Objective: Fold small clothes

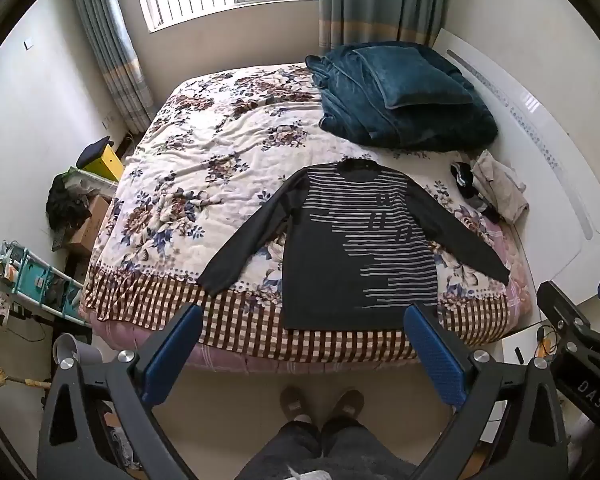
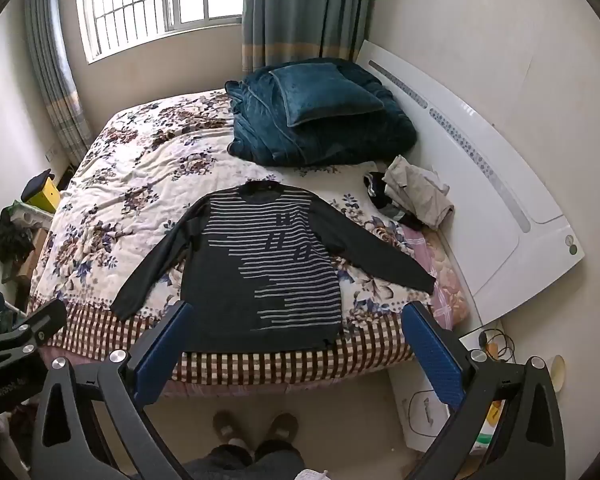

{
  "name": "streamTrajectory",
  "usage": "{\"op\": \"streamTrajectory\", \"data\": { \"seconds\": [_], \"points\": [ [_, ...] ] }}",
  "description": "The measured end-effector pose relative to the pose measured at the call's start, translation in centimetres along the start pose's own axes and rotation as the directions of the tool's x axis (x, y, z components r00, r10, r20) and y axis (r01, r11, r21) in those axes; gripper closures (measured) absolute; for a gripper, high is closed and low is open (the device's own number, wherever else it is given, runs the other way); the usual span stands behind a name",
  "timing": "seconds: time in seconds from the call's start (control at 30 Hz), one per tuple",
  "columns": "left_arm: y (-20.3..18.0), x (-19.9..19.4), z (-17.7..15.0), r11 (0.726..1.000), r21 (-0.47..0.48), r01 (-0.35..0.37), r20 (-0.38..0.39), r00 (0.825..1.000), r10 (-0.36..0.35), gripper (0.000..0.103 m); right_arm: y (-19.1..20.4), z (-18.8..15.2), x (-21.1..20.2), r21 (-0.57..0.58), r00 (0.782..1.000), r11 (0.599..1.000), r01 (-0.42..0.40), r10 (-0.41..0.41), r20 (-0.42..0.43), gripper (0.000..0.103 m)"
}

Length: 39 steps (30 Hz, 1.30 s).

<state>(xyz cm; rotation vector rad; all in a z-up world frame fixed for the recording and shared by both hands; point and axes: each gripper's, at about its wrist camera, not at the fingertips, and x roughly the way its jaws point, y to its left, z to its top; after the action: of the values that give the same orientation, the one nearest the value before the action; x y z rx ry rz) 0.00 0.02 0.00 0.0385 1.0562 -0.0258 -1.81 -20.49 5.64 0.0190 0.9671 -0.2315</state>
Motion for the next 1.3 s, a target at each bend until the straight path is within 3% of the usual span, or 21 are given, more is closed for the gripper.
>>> {"op": "streamTrajectory", "data": {
  "seconds": [1.13, 1.3],
  "points": [
    [0.5, -0.5, 1.4, 1.000, -0.006, -0.015, 0.011, 1.000, 0.015, 0.000, 0.1, 0.7, 0.3, -0.009, 1.000, 1.000, 0.003, -0.003, 0.000, 0.000],
    [0.6, -0.5, 1.4, 1.000, -0.005, -0.014, 0.013, 1.000, 0.015, 0.000, 1.6, 1.4, -0.1, -0.019, 1.000, 1.000, -0.001, 0.001, -0.002, 0.000]
  ]
}}
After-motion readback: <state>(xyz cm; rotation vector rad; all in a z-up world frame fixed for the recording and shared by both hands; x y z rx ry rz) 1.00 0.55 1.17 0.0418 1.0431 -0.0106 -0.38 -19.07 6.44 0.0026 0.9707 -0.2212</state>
